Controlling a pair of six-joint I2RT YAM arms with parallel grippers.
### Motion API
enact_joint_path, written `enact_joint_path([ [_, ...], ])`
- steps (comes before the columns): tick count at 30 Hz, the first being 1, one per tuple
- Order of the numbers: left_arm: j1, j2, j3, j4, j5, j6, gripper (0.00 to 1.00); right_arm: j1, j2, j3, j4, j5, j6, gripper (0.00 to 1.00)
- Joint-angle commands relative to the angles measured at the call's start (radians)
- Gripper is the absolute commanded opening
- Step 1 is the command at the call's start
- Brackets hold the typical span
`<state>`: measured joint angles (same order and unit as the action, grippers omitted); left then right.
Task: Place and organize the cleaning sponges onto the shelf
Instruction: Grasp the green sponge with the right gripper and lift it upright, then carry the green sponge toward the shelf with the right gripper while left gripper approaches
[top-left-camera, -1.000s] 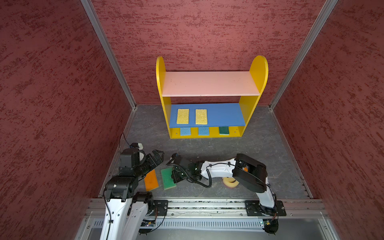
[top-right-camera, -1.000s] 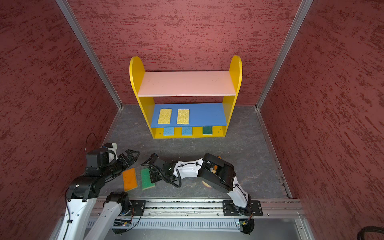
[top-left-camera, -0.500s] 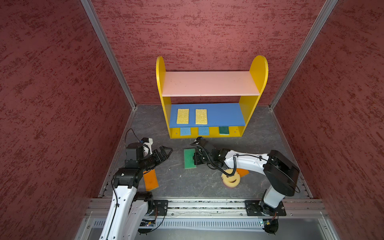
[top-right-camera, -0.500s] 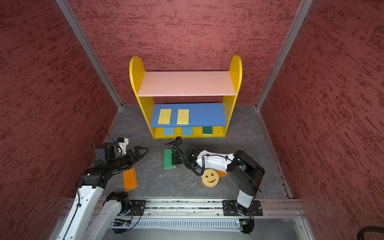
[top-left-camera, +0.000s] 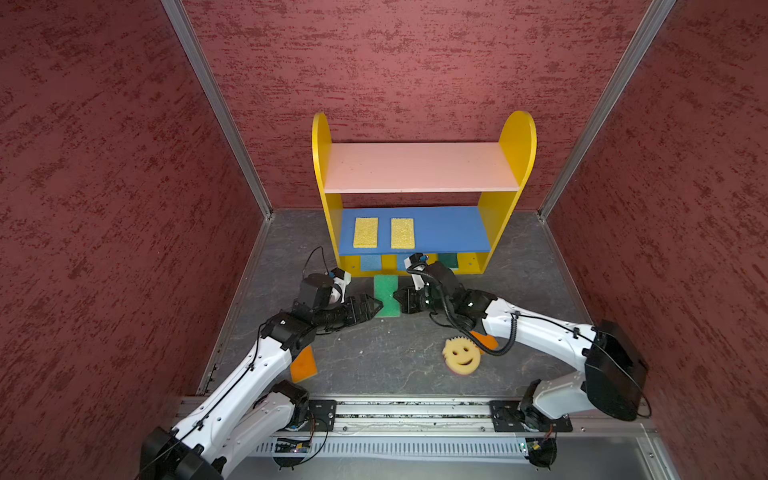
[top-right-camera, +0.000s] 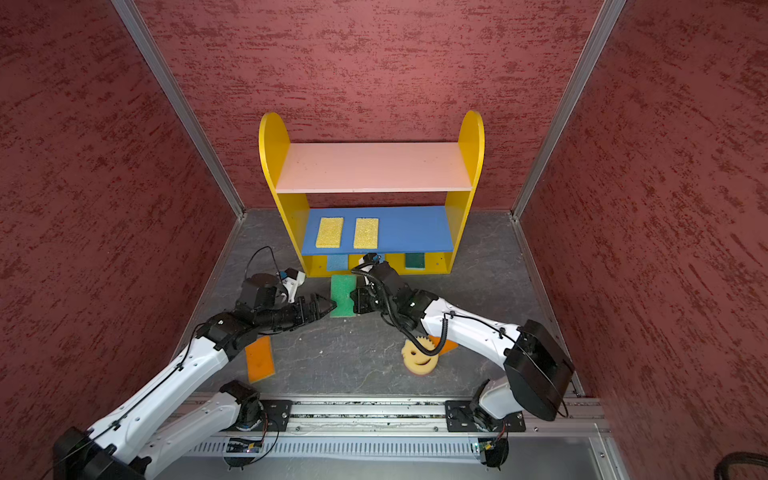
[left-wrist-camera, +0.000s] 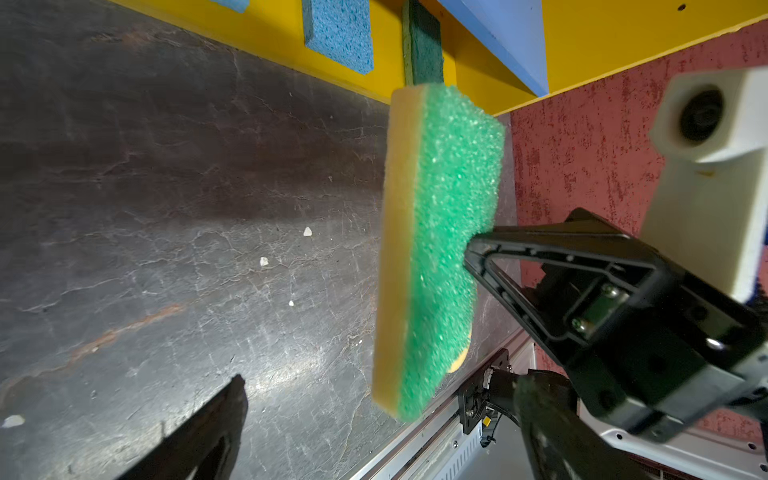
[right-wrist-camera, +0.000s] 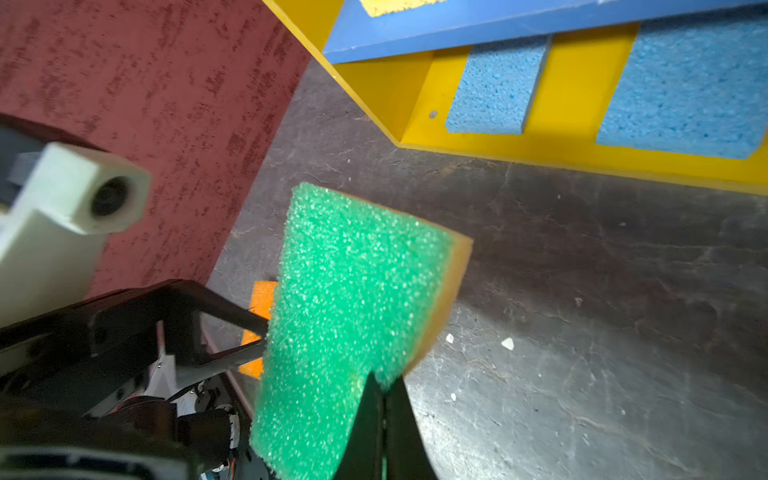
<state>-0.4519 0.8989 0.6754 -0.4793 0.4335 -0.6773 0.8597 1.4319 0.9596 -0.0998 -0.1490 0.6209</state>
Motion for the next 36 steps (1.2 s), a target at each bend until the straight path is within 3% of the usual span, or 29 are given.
enact_joint_path([
  [1, -0.055, 0.035, 0.056, 0.115, -0.057, -0.034, 0.93, -0.024, -0.058, -0.054, 0.057, -0.067, 0.018, 0.0],
  [7, -0.153, 0.123, 0.11, 0.166, -0.103, -0.054, 0.64, -0.059, -0.141, -0.15, 0.109, -0.107, 0.044, 0.0],
  [12, -0.227, 0.206, 0.177, 0.168, -0.152, -0.059, 0.54, -0.114, -0.209, -0.205, 0.146, -0.15, 0.054, 0.0],
  [18, -0.282, 0.286, 0.281, 0.16, -0.197, -0.05, 0.33, -0.172, -0.26, -0.214, 0.143, -0.195, 0.035, 0.0],
  [29, -0.326, 0.433, 0.423, 0.165, -0.194, -0.031, 0.06, -0.246, -0.339, -0.24, 0.126, -0.215, 0.007, 0.0],
  [30, -0.326, 0.442, 0.43, 0.166, -0.191, -0.029, 0.06, -0.253, -0.346, -0.244, 0.126, -0.213, 0.006, 0.03],
  [32, -0.327, 0.46, 0.44, 0.167, -0.191, -0.027, 0.04, -0.267, -0.371, -0.253, 0.126, -0.204, 0.008, 0.34],
  [34, -0.326, 0.465, 0.441, 0.174, -0.188, -0.031, 0.04, -0.283, -0.399, -0.264, 0.12, -0.19, 0.013, 0.58],
  [36, -0.327, 0.466, 0.437, 0.186, -0.186, -0.031, 0.04, -0.3, -0.426, -0.27, 0.107, -0.172, 0.014, 0.71],
])
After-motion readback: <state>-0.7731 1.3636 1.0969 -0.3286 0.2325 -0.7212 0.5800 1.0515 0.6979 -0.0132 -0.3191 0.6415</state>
